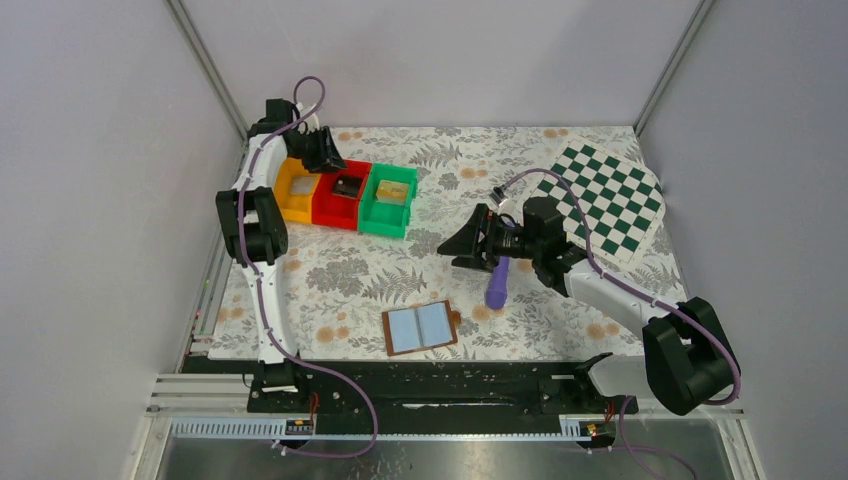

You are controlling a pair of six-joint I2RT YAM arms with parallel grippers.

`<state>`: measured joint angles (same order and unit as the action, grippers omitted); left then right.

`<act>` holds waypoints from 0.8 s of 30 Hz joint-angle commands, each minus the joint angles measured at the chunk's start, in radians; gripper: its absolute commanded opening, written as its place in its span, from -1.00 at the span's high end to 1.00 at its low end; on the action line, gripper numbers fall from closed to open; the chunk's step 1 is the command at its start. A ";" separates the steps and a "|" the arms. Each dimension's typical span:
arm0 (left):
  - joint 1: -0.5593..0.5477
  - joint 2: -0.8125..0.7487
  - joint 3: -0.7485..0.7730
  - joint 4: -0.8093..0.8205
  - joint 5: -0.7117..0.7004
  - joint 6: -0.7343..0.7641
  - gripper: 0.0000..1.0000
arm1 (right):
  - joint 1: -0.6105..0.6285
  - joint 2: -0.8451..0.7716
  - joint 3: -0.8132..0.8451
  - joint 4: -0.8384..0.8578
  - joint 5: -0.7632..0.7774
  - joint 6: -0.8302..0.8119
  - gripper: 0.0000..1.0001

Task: Take the credit cards out of the card holder
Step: Place the credit card in the storage box, then reset both arms

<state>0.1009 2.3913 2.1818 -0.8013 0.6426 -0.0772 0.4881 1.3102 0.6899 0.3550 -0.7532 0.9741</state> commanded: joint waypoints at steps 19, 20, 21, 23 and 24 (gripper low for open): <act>-0.031 -0.575 -0.383 0.411 0.061 -0.328 -0.30 | 0.001 -0.141 0.192 -0.593 0.330 -0.412 -0.99; -0.042 -0.619 -0.421 0.393 0.036 -0.310 -0.34 | 0.001 -0.172 0.217 -0.644 0.379 -0.431 -0.99; -0.054 -0.679 -0.460 0.375 0.022 -0.292 -0.40 | 0.001 -0.194 0.235 -0.688 0.414 -0.453 -0.99; -0.081 -0.775 -0.541 0.355 0.006 -0.276 -0.83 | 0.001 -0.226 0.268 -0.748 0.434 -0.507 -0.99; -0.092 -0.824 -0.578 0.353 0.006 -0.273 -0.96 | 0.001 -0.241 0.283 -0.774 0.447 -0.521 -0.99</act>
<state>0.0570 1.7279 1.7176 -0.4358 0.6724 -0.3626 0.4885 1.1481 0.8825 -0.2104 -0.4477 0.6075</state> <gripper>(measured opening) 0.853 0.993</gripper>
